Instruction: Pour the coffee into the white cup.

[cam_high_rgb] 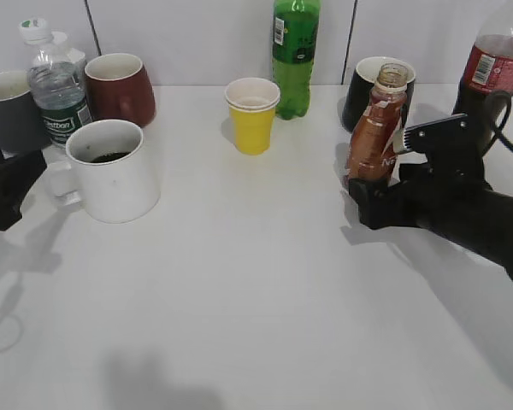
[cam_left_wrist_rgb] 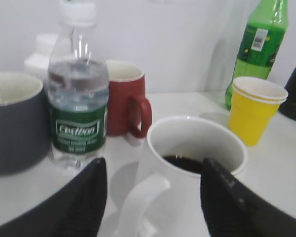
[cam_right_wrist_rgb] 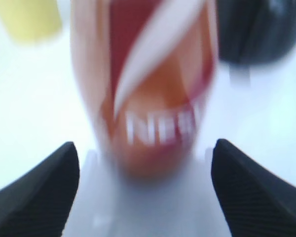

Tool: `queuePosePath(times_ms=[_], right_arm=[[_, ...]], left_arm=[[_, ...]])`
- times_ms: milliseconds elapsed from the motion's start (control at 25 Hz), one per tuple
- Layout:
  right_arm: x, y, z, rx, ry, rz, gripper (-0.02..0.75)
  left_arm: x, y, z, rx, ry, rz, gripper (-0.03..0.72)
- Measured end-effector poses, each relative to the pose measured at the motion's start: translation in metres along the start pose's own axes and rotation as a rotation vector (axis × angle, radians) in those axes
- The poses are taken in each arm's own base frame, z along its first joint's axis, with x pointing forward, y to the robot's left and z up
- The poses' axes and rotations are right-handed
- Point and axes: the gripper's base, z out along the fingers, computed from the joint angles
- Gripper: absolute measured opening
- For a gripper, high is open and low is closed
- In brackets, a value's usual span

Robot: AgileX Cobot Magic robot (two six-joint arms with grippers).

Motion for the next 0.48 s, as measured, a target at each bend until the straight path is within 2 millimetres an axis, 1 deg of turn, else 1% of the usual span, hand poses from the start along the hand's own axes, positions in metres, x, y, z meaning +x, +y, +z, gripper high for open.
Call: queuePosePath(times_ms=[120,240,320,440,480], right_arm=[[-0.001,0.0,-0.008,0.003,0.076,-0.001,0.65],[-0.01,0.0,-0.017,0.005,0.103,-0.002,0.64],[-0.018,0.0,-0.024,0.006,0.112,-0.004,0.631],[-0.029,0.0,-0.037,0.009,0.15,-0.005,0.613],[-0.032,0.0,-0.042,0.011,0.173,-0.006,0.606]], left_arm=[[-0.002,0.0,-0.002,-0.011,0.026,-0.02,0.459],[-0.007,-0.003,0.002,-0.011,0.067,-0.024,0.459],[-0.01,-0.007,0.006,-0.011,0.126,-0.013,0.459],[-0.017,-0.011,0.012,-0.046,0.265,-0.011,0.459],[-0.022,-0.013,0.014,-0.061,0.298,-0.022,0.459]])
